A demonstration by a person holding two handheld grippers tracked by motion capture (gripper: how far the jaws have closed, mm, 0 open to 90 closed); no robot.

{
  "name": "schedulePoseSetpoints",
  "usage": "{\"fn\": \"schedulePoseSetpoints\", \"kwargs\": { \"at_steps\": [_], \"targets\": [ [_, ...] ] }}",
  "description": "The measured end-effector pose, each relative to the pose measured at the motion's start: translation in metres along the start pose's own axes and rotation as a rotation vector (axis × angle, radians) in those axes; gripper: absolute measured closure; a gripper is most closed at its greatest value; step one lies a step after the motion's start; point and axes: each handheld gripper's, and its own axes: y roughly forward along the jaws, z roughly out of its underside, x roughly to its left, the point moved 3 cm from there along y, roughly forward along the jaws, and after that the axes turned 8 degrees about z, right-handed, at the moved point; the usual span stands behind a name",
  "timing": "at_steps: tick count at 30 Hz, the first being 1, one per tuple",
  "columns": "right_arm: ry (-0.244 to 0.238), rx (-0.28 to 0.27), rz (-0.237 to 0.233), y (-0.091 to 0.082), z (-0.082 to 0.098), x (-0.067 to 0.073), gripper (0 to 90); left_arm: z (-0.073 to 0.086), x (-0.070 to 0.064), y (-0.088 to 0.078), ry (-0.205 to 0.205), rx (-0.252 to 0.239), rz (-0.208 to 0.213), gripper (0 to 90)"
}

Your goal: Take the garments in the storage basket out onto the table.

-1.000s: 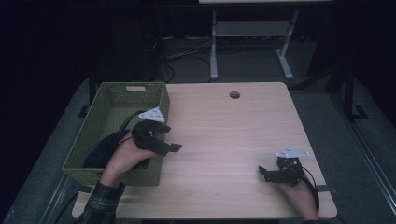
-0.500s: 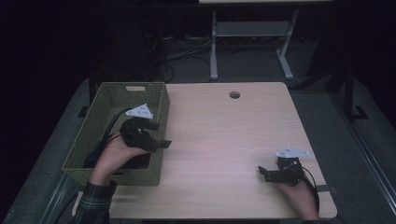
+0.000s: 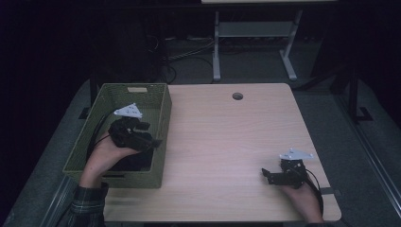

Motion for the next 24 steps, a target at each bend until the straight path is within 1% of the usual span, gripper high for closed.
{"fn": "schedulePoseSetpoints", "kwargs": {
  "at_steps": [4, 9, 10, 11, 14, 17, 24],
  "targets": [
    [0.000, 0.000, 0.000, 0.000, 0.000, 0.000, 9.4, 0.003, 0.005, -0.007, -0.008, -0.007, -0.014, 14.6],
    [0.002, 0.001, -0.001, 0.000, 0.000, 0.000, 9.4, 0.007, 0.010, -0.016, -0.031, -0.025, -0.032, 14.8],
    [0.002, 0.001, 0.000, 0.000, 0.000, 0.000, 9.4, 0.008, 0.012, -0.018, -0.029, -0.022, -0.035, 14.8],
    [0.002, 0.001, -0.001, 0.000, 0.000, 0.000, 9.4, 0.009, 0.013, -0.020, -0.039, -0.031, -0.041, 14.8],
    [0.002, 0.001, 0.000, 0.000, 0.000, 0.000, 9.4, 0.012, 0.017, -0.025, -0.044, -0.027, -0.054, 14.7],
    [0.001, 0.000, -0.001, 0.000, 0.000, 0.000, 9.4, 0.016, 0.021, -0.031, -0.051, -0.017, -0.080, 14.7],
    [0.002, 0.001, -0.001, 0.000, 0.000, 0.000, 9.4, 0.023, 0.027, -0.043, -0.074, -0.040, -0.097, 14.8]
  ]
}}
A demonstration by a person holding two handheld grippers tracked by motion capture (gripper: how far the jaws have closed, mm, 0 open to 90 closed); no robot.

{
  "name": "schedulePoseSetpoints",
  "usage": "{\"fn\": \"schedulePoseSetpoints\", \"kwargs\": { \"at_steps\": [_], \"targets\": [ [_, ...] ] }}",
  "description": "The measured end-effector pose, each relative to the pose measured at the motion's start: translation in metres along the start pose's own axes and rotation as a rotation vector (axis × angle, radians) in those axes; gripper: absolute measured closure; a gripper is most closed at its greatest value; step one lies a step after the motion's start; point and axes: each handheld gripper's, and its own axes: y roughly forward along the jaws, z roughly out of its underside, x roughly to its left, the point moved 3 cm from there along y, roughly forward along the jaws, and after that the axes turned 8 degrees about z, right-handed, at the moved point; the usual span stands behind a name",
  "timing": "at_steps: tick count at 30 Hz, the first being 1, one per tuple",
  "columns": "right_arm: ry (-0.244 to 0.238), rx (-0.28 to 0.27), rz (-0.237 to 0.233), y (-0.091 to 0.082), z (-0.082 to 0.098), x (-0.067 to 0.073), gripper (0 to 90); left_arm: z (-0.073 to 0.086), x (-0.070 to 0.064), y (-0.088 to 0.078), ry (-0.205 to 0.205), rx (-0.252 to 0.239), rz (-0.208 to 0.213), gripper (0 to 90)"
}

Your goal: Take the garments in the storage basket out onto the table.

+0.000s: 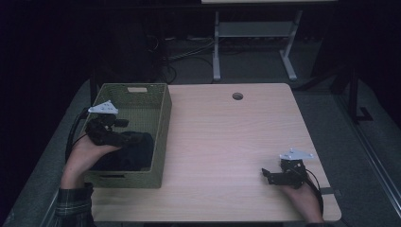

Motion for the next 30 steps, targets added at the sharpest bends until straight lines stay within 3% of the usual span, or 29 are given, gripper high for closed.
{"fn": "schedulePoseSetpoints", "kwargs": {
  "at_steps": [15, 30],
  "targets": [
    [-0.001, 0.000, 0.000, 0.000, 0.000, 0.000, 9.4, 0.018, 0.019, -0.017, -0.047, 0.011, -0.045, 14.8],
    [-0.005, -0.001, -0.002, 0.000, 0.000, 0.000, 9.4, 0.036, 0.033, -0.016, -0.081, 0.067, -0.028, 14.7]
  ]
}}
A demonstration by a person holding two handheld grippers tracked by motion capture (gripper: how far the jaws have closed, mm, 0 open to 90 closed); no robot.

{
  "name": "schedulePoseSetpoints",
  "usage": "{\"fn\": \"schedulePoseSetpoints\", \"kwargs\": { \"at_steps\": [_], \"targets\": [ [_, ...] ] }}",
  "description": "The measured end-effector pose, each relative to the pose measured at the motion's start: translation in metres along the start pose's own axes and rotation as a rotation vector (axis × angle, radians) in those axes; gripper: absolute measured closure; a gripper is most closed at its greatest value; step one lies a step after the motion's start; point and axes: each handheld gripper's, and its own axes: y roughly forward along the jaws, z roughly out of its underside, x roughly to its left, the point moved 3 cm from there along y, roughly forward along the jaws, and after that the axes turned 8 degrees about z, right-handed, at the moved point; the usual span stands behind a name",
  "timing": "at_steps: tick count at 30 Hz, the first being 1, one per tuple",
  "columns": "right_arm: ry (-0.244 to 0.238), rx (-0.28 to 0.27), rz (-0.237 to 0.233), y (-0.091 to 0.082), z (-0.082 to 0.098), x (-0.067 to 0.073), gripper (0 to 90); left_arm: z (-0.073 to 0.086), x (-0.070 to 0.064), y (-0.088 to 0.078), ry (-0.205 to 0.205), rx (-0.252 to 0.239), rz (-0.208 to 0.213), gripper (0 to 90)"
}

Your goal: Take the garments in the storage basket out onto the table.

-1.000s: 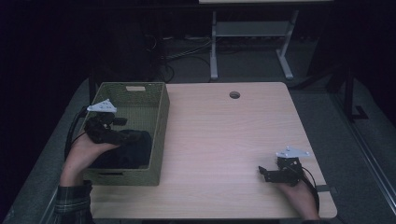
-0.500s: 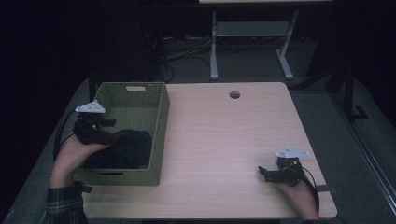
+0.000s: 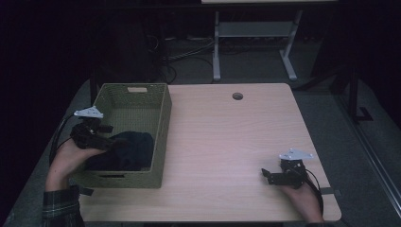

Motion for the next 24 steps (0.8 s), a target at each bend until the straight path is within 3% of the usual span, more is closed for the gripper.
{"fn": "schedulePoseSetpoints", "kwargs": {
  "at_steps": [7, 24],
  "targets": [
    [0.000, 0.000, -0.001, 0.000, 0.000, 0.000, 9.4, 0.004, 0.002, 0.009, 0.001, 0.048, 0.026, 14.6],
    [-0.003, -0.001, -0.002, 0.000, 0.000, 0.000, 9.4, 0.014, 0.007, 0.029, -0.015, 0.160, 0.037, 16.9]
  ]
}}
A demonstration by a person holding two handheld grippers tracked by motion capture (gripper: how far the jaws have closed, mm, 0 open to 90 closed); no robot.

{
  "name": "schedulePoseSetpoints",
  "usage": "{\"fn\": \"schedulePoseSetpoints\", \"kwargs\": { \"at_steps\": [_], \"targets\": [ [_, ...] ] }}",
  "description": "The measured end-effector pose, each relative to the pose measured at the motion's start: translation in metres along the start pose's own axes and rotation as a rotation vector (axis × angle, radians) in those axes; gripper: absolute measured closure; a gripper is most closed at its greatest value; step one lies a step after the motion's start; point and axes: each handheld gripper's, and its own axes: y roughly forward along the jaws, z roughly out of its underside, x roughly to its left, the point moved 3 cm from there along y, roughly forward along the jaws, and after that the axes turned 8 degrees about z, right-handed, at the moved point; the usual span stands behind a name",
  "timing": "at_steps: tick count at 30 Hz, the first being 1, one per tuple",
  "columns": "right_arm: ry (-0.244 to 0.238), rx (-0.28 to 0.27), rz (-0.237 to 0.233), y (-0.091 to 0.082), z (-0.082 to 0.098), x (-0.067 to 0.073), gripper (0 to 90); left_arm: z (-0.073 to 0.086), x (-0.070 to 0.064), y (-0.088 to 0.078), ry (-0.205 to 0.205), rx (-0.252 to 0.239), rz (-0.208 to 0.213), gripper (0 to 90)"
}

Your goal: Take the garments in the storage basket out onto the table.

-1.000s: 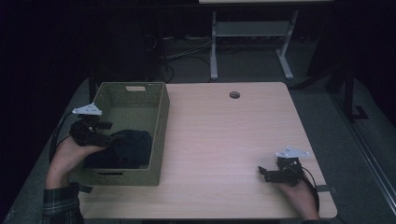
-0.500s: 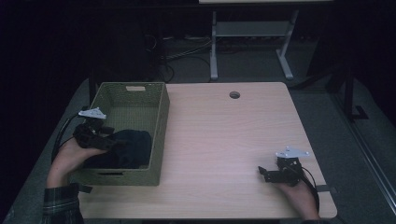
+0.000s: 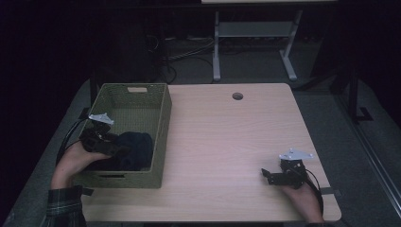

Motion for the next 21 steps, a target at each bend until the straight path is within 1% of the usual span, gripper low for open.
{"fn": "schedulePoseSetpoints", "kwargs": {
  "at_steps": [1, 5, 6, 8, 9, 10, 11, 12, 14, 16, 18, 21],
  "targets": [
    [0.000, 0.000, 0.000, 0.0000, 0.0000, 0.0000, 9.4, 0.0004, 0.0008, 0.0005, 0.008, 0.010, 0.001, 18.7],
    [0.000, 0.000, 0.000, 0.0000, 0.0000, 0.0000, 9.4, 0.0018, 0.0020, 0.0033, -0.002, 0.011, 0.010, 23.9],
    [-0.001, 0.000, 0.000, 0.0000, 0.0000, 0.0000, 9.4, 0.0024, 0.0029, 0.0030, 0.005, 0.025, 0.016, 25.1],
    [0.000, 0.000, 0.000, 0.0000, 0.0000, 0.0000, 9.5, 0.0029, 0.0035, 0.0035, 0.005, 0.029, 0.020, 30.2],
    [-0.001, 0.000, 0.000, 0.0000, 0.0000, 0.0000, 9.4, 0.0043, 0.0041, 0.0052, 0.003, 0.038, 0.030, 30.2],
    [-0.001, 0.000, 0.000, 0.0000, 0.0000, 0.0000, 9.4, 0.0048, 0.0046, 0.0057, 0.007, 0.046, 0.033, 36.4],
    [-0.001, 0.000, 0.000, 0.0000, 0.0000, 0.0000, 9.4, 0.0051, 0.0044, 0.0069, 0.000, 0.043, 0.039, 39.9],
    [-0.001, 0.000, 0.000, 0.0000, 0.0000, 0.0000, 9.4, 0.0054, 0.0050, 0.0071, 0.003, 0.052, 0.043, 42.6],
    [0.001, 0.000, 0.000, 0.0000, 0.0000, 0.0001, 9.4, 0.0059, 0.0057, 0.0080, -0.004, 0.053, 0.053, 47.6],
    [-0.001, 0.000, 0.000, 0.0000, 0.0000, 0.0000, 9.4, 0.0065, 0.0072, 0.0081, 0.001, 0.069, 0.053, 53.4],
    [0.001, 0.000, 0.000, 0.0000, 0.0000, 0.0001, 9.5, 0.0071, 0.0072, 0.0085, -0.002, 0.071, 0.049, 59.6],
    [-0.001, 0.000, 0.000, 0.0000, 0.0000, 0.0000, 9.5, 0.0073, 0.0084, 0.0076, -0.017, 0.074, 0.044, 65.2]
  ]
}}
